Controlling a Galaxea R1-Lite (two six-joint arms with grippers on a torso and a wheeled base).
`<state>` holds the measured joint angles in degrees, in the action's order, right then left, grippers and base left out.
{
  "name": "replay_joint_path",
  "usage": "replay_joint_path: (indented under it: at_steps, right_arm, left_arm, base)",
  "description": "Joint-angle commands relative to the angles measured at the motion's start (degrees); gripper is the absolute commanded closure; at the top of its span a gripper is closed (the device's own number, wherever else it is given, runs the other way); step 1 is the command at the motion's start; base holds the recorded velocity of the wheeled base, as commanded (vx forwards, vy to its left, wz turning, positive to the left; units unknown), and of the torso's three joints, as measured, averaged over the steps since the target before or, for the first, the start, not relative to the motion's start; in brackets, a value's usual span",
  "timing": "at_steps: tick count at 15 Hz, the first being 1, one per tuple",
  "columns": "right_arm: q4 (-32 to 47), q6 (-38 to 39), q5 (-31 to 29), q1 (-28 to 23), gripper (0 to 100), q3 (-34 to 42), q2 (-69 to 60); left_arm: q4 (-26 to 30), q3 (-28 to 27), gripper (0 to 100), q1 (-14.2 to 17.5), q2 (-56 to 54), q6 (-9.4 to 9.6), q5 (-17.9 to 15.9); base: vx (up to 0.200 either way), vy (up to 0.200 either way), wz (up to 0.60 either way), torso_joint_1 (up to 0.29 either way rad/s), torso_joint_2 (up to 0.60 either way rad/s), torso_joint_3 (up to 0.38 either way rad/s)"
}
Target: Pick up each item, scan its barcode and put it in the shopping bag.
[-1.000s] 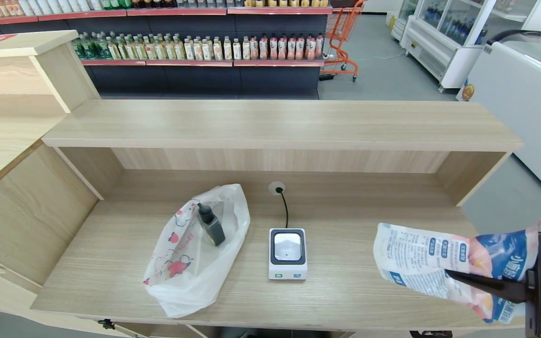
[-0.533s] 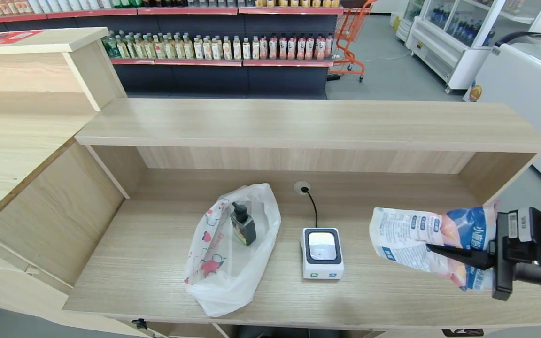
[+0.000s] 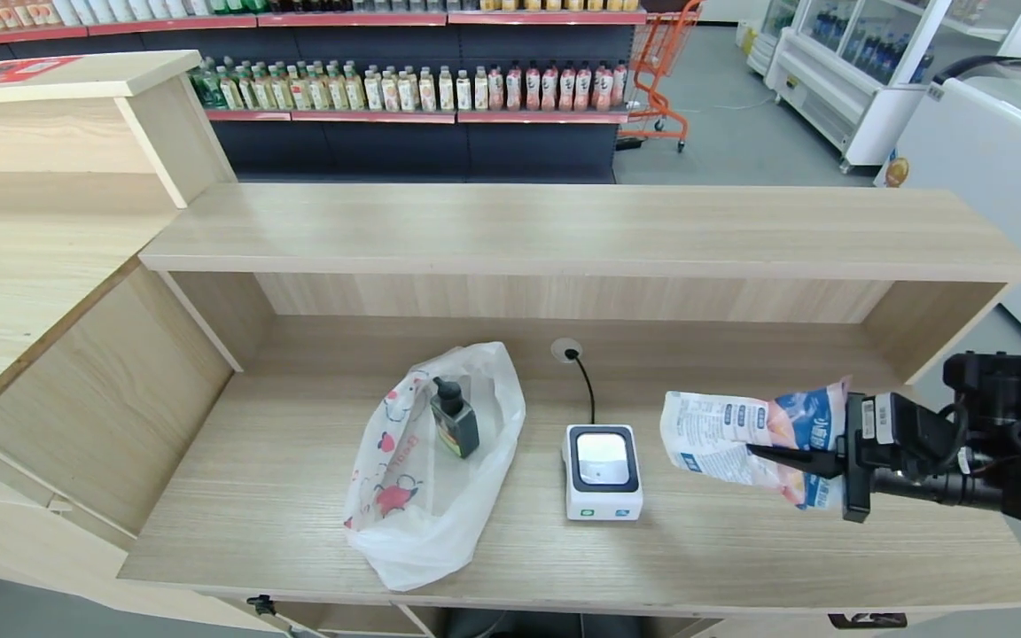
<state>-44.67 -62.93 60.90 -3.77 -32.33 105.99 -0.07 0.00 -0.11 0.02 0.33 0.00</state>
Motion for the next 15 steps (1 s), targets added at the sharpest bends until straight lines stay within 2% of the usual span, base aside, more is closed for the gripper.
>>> replay_joint_path:
  at_steps: [1, 4, 6, 10, 15]
  right_arm:
    - [-0.2, -0.2, 1.4, 1.5, 100, -2.5, 3.4]
    - [-0.5, -2.3, 3.9, 3.6, 100, -2.7, 4.4]
    - [-0.1, -9.8, 5.9, 4.2, 100, -4.8, 8.9]
    - [-0.2, -18.8, 6.0, 5.0, 100, -9.8, 15.3]
    - [-0.3, -19.3, 5.6, 8.0, 100, -12.9, 18.4]
  left_arm:
    - [0.0, 0.0, 0, 0.0, 0.1, 0.02, 0.0]
    - [0.0, 0.0, 0, 0.0, 0.1, 0.02, 0.0]
    - [0.0, 0.0, 0, 0.0, 0.1, 0.02, 0.0]
    - [0.0, 0.0, 0, 0.1, 0.1, 0.02, 0.0]
    - [0.0, 0.0, 0, 0.0, 0.1, 0.02, 0.0]
  base:
    - [0.0, 0.0, 0.0, 0.0, 0.0, 0.0]
    - [0.0, 0.0, 0.0, 0.0, 0.0, 0.0]
    - [0.0, 0.0, 0.0, 0.0, 0.0, 0.0]
    - [0.0, 0.0, 0.0, 0.0, 0.0, 0.0]
    - [0.0, 0.0, 0.0, 0.0, 0.0, 0.0]
